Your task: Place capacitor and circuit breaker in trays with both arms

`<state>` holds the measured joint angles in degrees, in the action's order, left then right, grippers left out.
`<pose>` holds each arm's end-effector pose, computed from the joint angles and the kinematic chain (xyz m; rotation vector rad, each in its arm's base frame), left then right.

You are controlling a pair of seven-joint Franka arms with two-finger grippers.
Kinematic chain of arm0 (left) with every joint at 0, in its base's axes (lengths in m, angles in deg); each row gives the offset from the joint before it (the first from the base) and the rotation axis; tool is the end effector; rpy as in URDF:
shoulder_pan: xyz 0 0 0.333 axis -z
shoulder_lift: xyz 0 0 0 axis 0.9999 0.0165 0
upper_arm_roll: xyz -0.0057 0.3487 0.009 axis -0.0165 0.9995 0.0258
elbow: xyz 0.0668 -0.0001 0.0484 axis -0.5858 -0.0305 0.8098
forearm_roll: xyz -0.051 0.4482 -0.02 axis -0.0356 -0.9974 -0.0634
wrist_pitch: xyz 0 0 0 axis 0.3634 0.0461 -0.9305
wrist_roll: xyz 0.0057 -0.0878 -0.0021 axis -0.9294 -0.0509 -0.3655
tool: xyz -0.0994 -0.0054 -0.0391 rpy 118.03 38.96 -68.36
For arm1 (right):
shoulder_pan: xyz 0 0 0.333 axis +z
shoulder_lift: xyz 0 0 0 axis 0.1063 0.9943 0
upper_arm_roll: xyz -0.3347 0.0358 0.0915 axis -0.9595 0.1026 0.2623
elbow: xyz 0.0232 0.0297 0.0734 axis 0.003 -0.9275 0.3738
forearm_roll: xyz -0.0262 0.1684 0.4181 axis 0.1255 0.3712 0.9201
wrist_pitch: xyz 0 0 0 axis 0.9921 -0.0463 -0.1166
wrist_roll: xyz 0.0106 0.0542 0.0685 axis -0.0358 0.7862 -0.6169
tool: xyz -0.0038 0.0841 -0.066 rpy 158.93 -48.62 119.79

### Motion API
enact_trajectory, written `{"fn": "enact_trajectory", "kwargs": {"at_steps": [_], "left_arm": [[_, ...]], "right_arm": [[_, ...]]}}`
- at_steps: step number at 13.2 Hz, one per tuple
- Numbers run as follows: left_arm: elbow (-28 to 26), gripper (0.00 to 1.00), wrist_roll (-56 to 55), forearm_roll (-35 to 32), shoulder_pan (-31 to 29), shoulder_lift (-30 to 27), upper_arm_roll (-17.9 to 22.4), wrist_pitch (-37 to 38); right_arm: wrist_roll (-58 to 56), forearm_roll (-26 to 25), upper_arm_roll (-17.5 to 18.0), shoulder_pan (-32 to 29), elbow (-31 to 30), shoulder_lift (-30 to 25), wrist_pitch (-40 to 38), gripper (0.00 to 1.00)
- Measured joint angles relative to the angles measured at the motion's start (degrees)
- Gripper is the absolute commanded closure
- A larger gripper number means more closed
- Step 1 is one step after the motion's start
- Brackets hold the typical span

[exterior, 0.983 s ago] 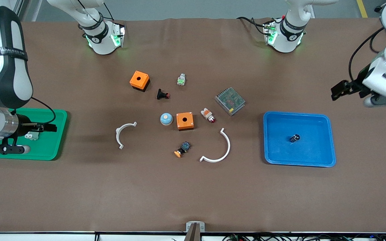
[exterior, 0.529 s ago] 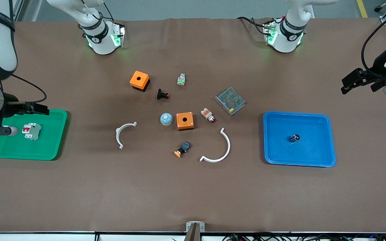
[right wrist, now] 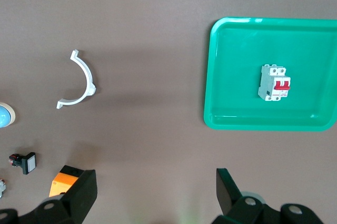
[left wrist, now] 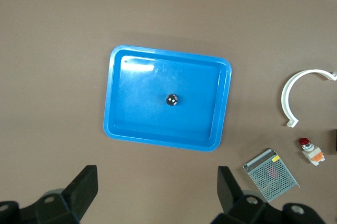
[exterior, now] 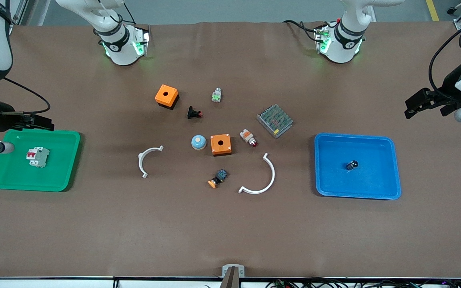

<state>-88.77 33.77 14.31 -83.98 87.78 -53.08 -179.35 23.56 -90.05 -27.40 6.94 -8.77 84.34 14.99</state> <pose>0.6175 -0.0432 0.6513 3.1363 0.0865 0.1036 0.6564 -0.0400 0.5533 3.1218 -0.0335 -0.2856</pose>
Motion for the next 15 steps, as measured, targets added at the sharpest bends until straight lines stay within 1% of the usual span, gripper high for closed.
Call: {"fn": "enact_trajectory", "kwargs": {"at_steps": [2,4,7,12,15], "left_arm": [[0.4,0.0,0.0,0.0,0.1,0.03,-0.01,0.0],[0.47,0.0,0.0,0.0,0.09,0.12,-0.01,0.0],[0.49,0.0,0.0,1.52,-0.19,0.34,0.03,0.02],[0.55,0.0,0.0,2.63,-0.74,1.08,0.16,0.03],[0.66,0.0,0.0,2.63,-0.5,1.08,0.11,0.03]], "right_arm": [[0.0,0.0,0.01,0.13,1.68,-0.03,0.19,0.0],[0.0,0.1,0.01,0.18,4.76,-0.05,0.03,0.0],[0.0,2.56,-0.32,0.12,8.1,-0.09,-1.29,0.0],[-0.02,3.28,-0.88,-1.01,8.83,-0.19,-4.33,0.0],[-0.03,3.27,-0.99,-1.59,8.06,-1.58,-6.67,0.0]]}}
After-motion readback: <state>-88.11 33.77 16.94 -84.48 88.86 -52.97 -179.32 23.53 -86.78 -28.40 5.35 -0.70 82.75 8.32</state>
